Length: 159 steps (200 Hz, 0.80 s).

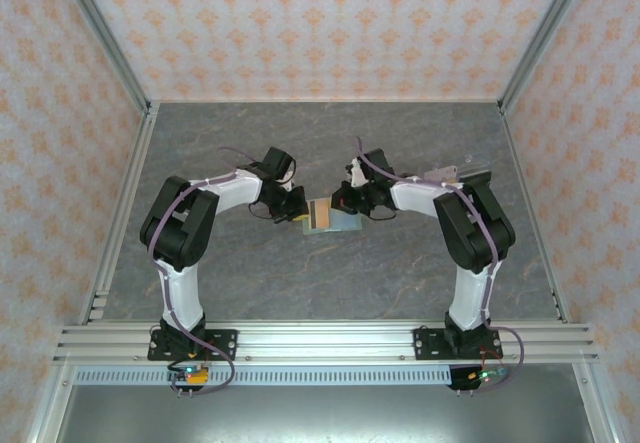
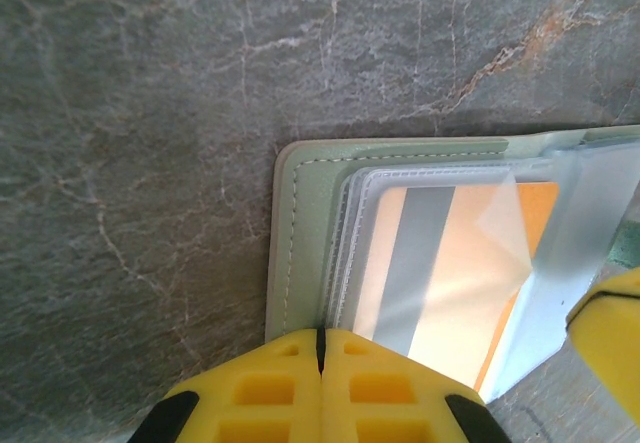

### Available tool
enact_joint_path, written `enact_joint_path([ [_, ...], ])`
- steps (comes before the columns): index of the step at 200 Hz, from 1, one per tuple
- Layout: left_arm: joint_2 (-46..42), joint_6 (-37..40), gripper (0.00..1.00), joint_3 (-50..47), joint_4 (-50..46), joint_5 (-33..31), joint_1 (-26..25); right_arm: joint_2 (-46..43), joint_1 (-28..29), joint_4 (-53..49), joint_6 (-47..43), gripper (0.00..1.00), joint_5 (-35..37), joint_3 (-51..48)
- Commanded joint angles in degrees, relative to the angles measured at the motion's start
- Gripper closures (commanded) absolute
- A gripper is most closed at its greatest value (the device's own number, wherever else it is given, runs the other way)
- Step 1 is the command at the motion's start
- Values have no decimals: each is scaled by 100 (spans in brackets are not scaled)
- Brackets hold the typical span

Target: Take the credit cards out of the card holder

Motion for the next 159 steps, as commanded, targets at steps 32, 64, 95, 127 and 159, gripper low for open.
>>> enact_joint_path([
  [32, 153, 186, 100, -36, -186, -225, 60, 127, -35, 167, 207, 95, 61, 206],
  [64, 190, 198, 100, -33, -209, -235, 63, 390, -33, 46, 189, 81, 71, 525],
  [95, 203, 211, 100, -63, -198, -235, 67, 573, -31, 15, 167, 79, 40, 699],
  [127, 220, 216, 100, -68, -205, -235, 64, 726, -13, -162, 72, 79, 60, 906],
  [159, 223, 209, 100, -68, -194, -222, 64, 819, -5, -130, 70, 80, -59, 955],
])
